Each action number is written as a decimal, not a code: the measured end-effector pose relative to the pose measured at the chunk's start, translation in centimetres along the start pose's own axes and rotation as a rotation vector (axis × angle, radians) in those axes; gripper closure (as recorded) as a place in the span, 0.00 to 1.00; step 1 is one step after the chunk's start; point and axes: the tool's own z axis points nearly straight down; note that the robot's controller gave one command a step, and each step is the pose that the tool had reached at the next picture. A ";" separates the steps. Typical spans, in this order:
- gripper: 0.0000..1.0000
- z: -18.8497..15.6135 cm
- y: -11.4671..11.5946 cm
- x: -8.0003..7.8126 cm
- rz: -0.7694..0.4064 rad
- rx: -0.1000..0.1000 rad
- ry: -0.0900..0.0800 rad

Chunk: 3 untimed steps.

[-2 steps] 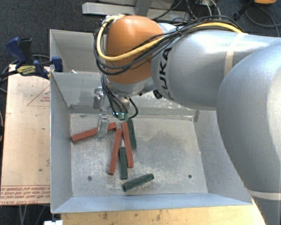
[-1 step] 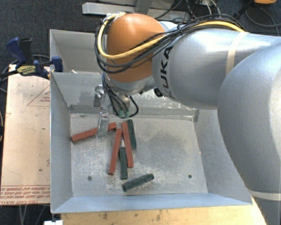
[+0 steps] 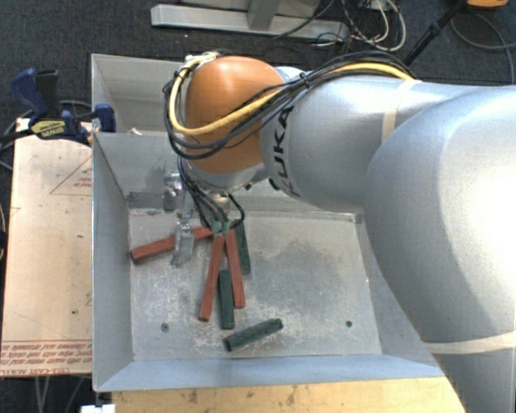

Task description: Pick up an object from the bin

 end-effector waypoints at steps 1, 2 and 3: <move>0.00 3.6 -0.6 0.7 -0.102 0.002 0.011; 0.00 2.9 -1.3 0.5 0.003 0.001 0.005; 0.00 6.6 -2.7 0.8 -0.101 0.000 0.003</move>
Offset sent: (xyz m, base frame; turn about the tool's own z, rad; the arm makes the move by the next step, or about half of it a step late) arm -0.0041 -0.0155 -0.0285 0.0105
